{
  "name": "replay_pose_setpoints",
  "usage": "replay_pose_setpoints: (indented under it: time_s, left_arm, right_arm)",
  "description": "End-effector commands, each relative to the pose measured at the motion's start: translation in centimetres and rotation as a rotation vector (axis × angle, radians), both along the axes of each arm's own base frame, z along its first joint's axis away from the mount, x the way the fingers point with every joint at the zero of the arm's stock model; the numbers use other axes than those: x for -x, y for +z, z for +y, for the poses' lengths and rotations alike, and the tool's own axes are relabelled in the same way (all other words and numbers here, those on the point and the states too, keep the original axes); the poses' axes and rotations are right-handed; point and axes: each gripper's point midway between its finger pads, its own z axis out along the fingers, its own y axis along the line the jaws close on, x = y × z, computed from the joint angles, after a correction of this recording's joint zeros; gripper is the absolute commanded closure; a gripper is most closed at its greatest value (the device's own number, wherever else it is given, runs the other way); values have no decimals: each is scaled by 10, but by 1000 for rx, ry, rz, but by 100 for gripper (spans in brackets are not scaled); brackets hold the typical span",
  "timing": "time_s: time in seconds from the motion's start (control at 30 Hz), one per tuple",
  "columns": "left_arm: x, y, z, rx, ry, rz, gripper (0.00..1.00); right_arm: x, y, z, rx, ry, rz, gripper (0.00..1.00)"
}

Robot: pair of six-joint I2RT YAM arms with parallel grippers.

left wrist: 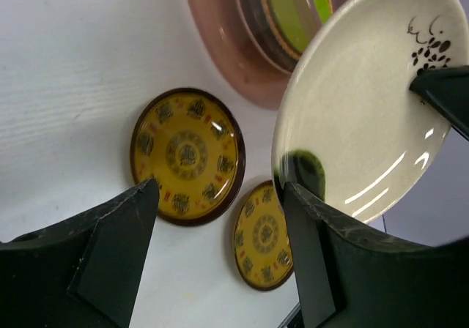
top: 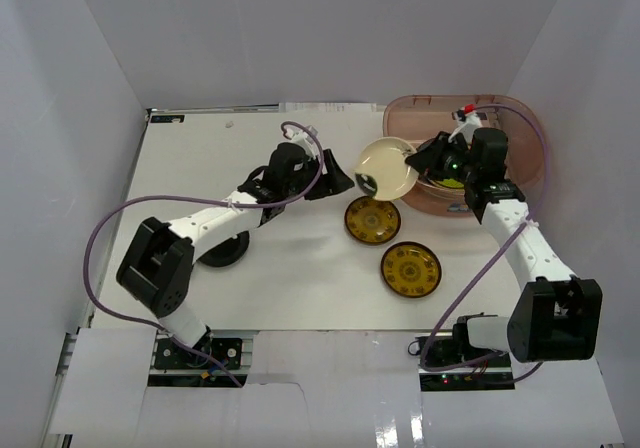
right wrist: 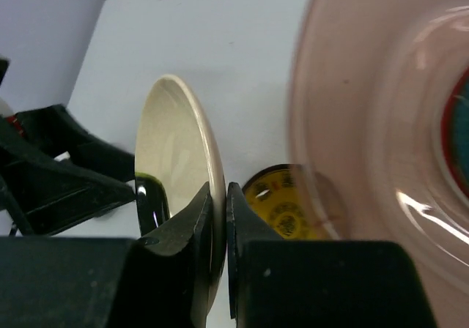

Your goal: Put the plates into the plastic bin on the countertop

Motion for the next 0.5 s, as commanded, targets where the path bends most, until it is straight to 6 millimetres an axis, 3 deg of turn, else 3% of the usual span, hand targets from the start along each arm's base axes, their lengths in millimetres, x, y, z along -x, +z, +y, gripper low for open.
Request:
replay_pose_setpoints:
  time_s: [0.0,0.03,0.1,0.17,0.2,0.27,0.3,0.33,0.47]
  left_arm:
    - [2,-49,1,-86,-9,118,21]
    - [-2,-50,-2,-83,-13,121,21]
    - [-5,-72,-7,-108,-24,156,21]
    - [-9,-84,-9,-128,-19,177,21]
    - [-9,-100,-9,-151,-22,205,21]
    - [-10,-110,-12,-159,-31,226,22]
    - [-8,-122,-13,-172,-41,246,22]
    - [-8,-125,-15,-171,-51,254,22]
    - [-5,-138,-22,-187,-80,270,25]
  right_arm:
    - [-59,60,-100,-26,-381,-161,92]
    - [-67,48,-116,-13,-439,-132,92]
    - [-78,24,-161,18,-582,-81,92]
    - [-83,5,-191,32,-664,-37,92]
    - [-86,-2,-200,22,-691,-16,92]
    - [-95,-25,-219,12,-733,34,92]
    - [-101,-25,-221,-6,-721,41,92]
    - [-107,-40,-224,-21,-723,84,92]
    - [-122,-53,-226,-55,-691,125,89]
